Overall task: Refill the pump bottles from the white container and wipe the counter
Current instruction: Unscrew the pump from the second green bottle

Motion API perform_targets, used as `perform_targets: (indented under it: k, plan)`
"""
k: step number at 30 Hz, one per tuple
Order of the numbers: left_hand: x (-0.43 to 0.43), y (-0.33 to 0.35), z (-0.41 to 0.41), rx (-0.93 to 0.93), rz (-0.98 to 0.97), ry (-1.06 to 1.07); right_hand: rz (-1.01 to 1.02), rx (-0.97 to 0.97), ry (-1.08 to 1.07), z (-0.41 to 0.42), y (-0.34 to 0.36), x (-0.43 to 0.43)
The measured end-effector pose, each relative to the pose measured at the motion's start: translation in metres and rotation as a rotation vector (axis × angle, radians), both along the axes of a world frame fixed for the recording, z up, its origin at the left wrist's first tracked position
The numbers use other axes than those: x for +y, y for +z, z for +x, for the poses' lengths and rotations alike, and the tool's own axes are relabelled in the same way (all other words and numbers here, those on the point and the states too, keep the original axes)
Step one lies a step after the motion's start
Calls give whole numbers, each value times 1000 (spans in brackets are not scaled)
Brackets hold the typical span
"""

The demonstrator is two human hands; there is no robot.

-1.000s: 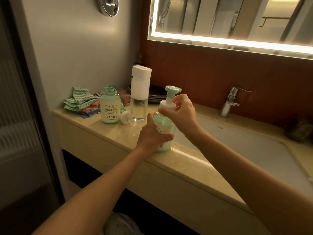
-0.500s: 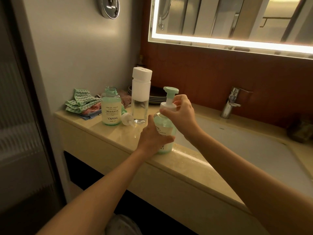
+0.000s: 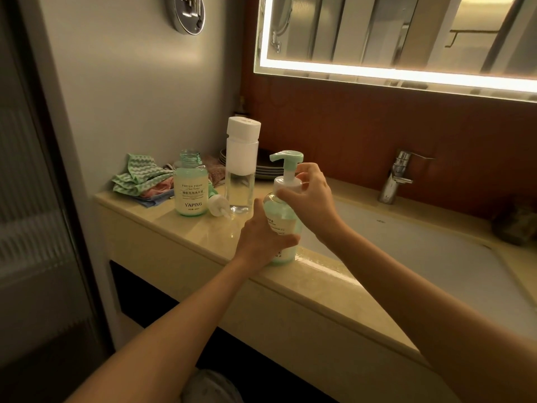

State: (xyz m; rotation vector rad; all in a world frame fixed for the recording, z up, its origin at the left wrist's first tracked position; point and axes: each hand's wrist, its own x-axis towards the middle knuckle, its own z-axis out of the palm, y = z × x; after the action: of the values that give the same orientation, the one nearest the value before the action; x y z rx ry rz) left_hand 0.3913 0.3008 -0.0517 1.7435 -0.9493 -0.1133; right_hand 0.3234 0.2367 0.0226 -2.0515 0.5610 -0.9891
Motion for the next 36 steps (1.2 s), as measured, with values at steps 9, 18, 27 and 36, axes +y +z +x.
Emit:
perform_targets:
  k: [9, 18, 27, 36]
  plan:
    - [2, 0, 0, 10, -11, -3, -15, 24, -29, 2, -2, 0]
    - [1, -1, 0, -6, -9, 4, 191, -35, 132, 1, -2, 5]
    - [0, -2, 1, -10, 10, 4, -33, -11, -86, 5, -1, 1]
    - [0, -3, 1, -26, -8, -1, 169, -61, 93, 1, -9, 0]
